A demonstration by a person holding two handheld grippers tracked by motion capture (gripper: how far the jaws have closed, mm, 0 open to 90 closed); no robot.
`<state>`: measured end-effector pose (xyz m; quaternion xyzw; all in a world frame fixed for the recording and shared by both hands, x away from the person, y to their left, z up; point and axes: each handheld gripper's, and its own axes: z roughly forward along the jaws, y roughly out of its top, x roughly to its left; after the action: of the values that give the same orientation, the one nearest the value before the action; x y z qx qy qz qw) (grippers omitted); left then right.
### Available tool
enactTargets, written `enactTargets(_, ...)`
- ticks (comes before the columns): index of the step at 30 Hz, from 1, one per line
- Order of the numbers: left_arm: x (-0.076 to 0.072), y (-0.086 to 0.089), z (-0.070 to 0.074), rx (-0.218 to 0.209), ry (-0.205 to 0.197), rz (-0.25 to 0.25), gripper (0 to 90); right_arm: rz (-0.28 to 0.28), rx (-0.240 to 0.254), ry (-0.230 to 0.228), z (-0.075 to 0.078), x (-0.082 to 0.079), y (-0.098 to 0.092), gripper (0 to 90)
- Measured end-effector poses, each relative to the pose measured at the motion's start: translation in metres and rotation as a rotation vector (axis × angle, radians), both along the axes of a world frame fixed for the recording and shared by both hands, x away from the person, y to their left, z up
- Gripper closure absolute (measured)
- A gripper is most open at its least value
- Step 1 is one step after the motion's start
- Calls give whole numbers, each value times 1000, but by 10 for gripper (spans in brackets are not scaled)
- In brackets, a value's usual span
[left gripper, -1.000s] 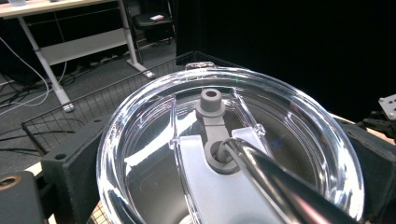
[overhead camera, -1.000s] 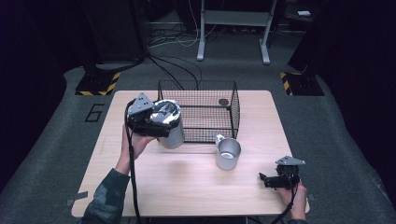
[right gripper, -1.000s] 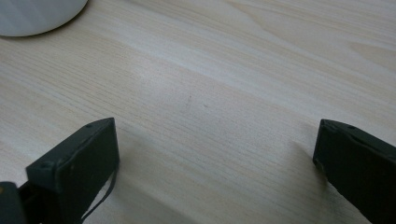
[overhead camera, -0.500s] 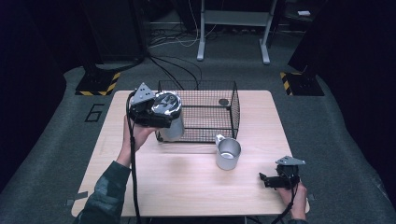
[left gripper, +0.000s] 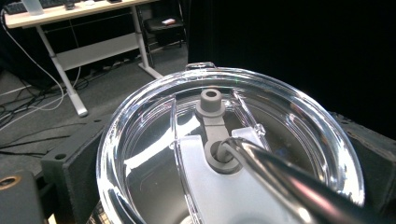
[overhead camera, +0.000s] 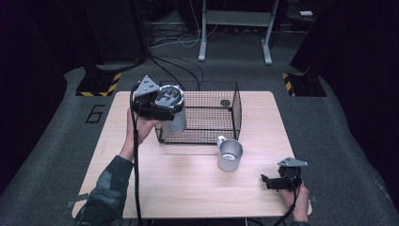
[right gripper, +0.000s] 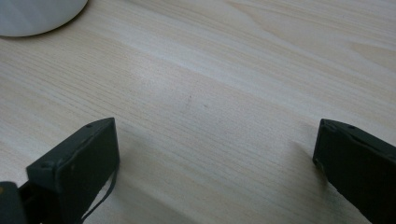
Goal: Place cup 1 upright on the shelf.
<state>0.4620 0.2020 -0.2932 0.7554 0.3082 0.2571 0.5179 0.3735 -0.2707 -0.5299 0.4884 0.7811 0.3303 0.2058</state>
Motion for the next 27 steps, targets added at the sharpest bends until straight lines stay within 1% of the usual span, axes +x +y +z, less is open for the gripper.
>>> enactTargets(4, 7, -1, 2, 0, -2, 8, 43, 0, 0, 0, 0, 0, 0, 0)
enactTargets(10, 18, -4, 2, 6, 8, 19, 43, 0, 0, 0, 0, 0, 0, 1)
enactTargets(12, 20, -6, 2, 3, 15, 18, 43, 0, 0, -1, 0, 0, 0, 0)
enactTargets(14, 22, -8, 3, 12, 18, 12, 43, 0, 0, 0, 0, 0, 0, 0)
enactTargets(17, 25, -11, 4, 18, 12, 17, 43, 0, 0, -1, 0, 0, 0, 0)
enactTargets(20, 29, -12, 3, 29, 1, 25, 43, 1, 0, 0, 0, 0, 0, 1)
enactTargets(21, 30, -12, 2, 27, 11, 24, 43, 0, 0, 0, 0, 0, 0, 1)
enactTargets(22, 32, -12, 1, 32, 13, 25, 43, 0, 0, 0, 0, 0, 0, 1)
enactTargets(23, 33, -13, 0, 26, 15, 30, 43, 0, 0, -1, 0, 0, 0, 1)
enactTargets(25, 36, -12, -1, 28, 16, 35, 43, 0, 0, 0, 0, 0, 0, 0)
enactTargets(26, 38, -12, -1, 28, 26, 32, 43, 0, 0, 0, 0, 0, 0, 0)
enactTargets(27, 39, -12, -2, 24, 18, 38, 43, 0, 0, 0, 0, 0, 0, 0)
